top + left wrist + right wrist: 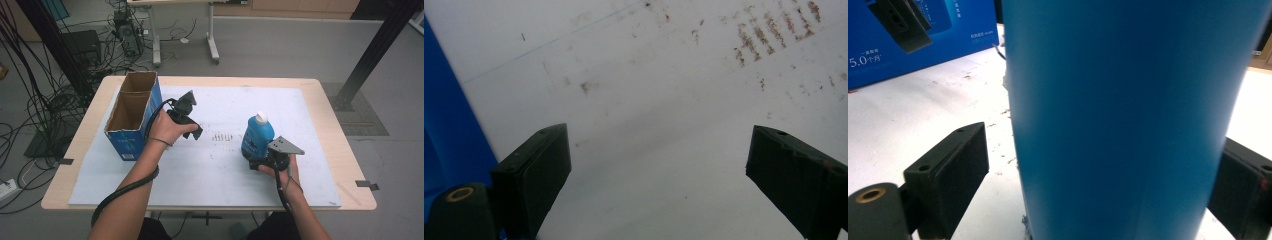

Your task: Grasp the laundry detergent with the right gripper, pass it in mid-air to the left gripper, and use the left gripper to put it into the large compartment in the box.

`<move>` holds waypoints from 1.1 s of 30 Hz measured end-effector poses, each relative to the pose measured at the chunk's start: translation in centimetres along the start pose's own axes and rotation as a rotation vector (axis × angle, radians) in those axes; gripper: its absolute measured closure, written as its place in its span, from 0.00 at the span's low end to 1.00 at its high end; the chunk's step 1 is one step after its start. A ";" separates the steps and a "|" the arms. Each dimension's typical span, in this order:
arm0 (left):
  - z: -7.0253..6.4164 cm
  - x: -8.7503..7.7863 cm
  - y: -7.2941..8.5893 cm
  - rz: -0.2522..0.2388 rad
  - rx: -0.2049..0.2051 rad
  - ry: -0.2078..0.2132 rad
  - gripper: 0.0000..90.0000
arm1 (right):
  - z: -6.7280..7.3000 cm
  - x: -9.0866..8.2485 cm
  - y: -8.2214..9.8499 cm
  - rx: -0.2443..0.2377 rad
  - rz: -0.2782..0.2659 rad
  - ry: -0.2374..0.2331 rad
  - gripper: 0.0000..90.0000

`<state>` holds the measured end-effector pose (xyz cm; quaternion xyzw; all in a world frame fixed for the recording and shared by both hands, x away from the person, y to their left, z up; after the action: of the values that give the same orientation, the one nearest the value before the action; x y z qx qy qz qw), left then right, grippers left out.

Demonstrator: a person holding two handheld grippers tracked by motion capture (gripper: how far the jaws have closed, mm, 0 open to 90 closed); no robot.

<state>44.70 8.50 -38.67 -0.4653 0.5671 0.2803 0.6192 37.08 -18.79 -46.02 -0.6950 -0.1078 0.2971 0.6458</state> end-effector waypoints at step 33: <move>0.2 0.0 0.2 -0.002 0.000 0.007 0.13 | -0.2 0.1 -0.7 -0.011 -0.049 -0.009 0.36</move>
<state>44.63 8.70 -38.76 -0.4667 0.5690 0.2781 0.6173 37.46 -18.78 -45.37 -0.6943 -0.1293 0.2836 0.6487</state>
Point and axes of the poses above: each handheld gripper's, and its own axes: x roughly forward along the jaws, y roughly out of its underside, z roughly to its left, the point moved 4 cm from there along x, roughly forward along the jaws, and after that the axes turned 3 degrees about y, right-handed, at the moved point
